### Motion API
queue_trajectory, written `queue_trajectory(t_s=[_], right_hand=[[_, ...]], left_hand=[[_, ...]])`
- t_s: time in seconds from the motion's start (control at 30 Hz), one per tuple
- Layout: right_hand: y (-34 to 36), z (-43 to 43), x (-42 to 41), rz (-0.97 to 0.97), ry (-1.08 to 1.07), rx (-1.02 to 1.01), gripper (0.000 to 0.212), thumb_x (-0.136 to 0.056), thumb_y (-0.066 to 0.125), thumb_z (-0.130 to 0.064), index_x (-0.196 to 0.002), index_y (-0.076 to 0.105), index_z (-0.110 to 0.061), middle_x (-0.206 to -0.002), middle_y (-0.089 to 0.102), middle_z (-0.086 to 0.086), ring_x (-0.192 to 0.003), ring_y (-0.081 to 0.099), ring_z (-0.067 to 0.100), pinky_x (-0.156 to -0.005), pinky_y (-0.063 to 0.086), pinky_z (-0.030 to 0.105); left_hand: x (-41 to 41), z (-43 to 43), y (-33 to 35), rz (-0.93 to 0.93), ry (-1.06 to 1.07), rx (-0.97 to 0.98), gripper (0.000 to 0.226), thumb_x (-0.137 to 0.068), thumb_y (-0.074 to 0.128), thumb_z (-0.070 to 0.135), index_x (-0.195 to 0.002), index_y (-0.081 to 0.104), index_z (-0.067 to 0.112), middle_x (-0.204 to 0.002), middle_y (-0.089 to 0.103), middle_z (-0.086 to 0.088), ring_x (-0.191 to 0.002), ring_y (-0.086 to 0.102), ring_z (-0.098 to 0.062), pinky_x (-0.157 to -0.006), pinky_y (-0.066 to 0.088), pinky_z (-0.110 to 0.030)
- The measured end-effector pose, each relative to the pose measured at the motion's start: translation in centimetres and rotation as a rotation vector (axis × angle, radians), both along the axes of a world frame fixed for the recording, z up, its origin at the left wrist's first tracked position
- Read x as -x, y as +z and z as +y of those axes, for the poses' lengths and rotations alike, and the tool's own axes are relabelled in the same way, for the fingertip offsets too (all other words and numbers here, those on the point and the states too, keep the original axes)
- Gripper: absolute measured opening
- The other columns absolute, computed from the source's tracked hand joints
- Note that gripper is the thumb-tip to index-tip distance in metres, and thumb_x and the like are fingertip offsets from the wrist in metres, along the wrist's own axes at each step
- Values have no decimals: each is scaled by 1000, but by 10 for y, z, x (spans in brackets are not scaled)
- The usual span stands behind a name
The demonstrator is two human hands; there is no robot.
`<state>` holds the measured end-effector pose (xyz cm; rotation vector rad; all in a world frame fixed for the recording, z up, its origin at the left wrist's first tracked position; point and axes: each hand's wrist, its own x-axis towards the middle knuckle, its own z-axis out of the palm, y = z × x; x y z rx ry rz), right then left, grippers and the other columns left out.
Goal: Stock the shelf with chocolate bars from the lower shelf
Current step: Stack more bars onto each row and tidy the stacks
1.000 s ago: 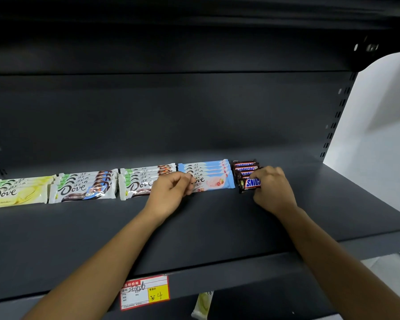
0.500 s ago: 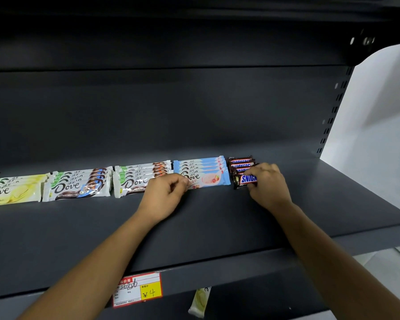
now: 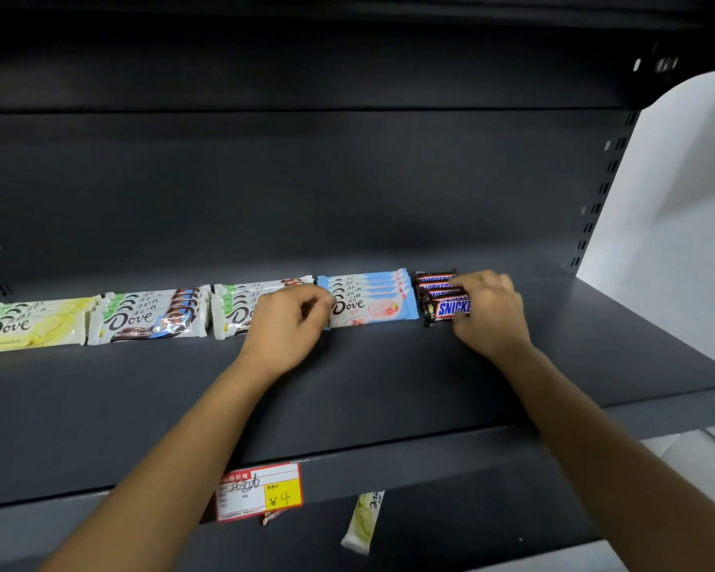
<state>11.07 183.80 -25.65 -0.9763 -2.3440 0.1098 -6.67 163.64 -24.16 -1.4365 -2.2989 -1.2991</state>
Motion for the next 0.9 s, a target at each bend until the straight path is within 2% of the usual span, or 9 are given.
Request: queue_trajectory(t_s=[0.17, 0.27, 0.37, 0.47, 0.53, 0.63, 0.77, 0.9], right_hand=[[7, -22, 0, 26, -26, 78, 32, -82, 62, -14, -114, 62, -14, -120, 55, 12, -110, 46, 30, -92, 38, 40], [2, -51, 5, 36, 42, 89, 26, -82, 62, -15, -107, 66, -13, -114, 59, 13, -108, 50, 31, -91, 43, 39], [-4, -86, 7, 104, 130, 85, 19, -79, 63, -13, -97, 68, -12, -102, 63, 11, -98, 55, 30, -85, 47, 40], [-12, -122, 5, 159, 193, 53, 14, -79, 63, -9, -91, 69, -12, -95, 64, 9, -92, 56, 29, -82, 48, 39], [-15, -145, -1, 216, 212, -5, 13, -77, 64, -5, -88, 69, -11, -92, 64, 8, -88, 57, 28, -78, 45, 33], [-18, -174, -16, 289, 227, -51, 17, -75, 65, 0, -86, 68, -11, -89, 64, 5, -85, 57, 26, -75, 38, 24], [-23, -206, -40, 284, 279, -81, 19, -74, 64, 3, -87, 67, -11, -88, 64, 3, -83, 57, 24, -72, 33, 15], [-34, -230, -63, 240, 262, -62, 18, -78, 64, -1, -91, 68, -12, -89, 65, 3, -83, 59, 20, -73, 41, 21]], left_hand=[[-8, -24, 3, 51, -34, 101, 14, -90, 57, 20, -84, 69, 23, -64, 59, 17, -61, 52, -3, -64, 35, -21], [-13, -41, -5, 82, -83, 175, 15, -89, 56, 20, -83, 69, 23, -77, 67, 9, -73, 59, -12, -73, 45, -25], [-18, -59, -9, 95, -104, 186, 14, -88, 56, 21, -86, 69, 25, -87, 70, 9, -81, 62, -13, -80, 49, -32], [-29, -80, -11, 110, -119, 171, 14, -89, 56, 22, -92, 70, 25, -94, 69, 8, -87, 62, -13, -83, 49, -32], [-39, -94, -13, 119, -120, 137, 14, -89, 57, 21, -94, 70, 23, -95, 68, 7, -89, 62, -13, -83, 48, -30], [-53, -111, -21, 134, -131, 60, 14, -87, 59, 19, -93, 70, 24, -91, 67, 7, -85, 62, -14, -79, 50, -31], [-77, -132, -29, 144, -150, 4, 14, -85, 61, 16, -92, 70, 24, -87, 65, 9, -78, 61, -11, -74, 50, -27], [-96, -149, -39, 146, -201, -18, 15, -84, 59, 17, -93, 70, 22, -88, 66, 7, -76, 62, -11, -72, 51, -26]])
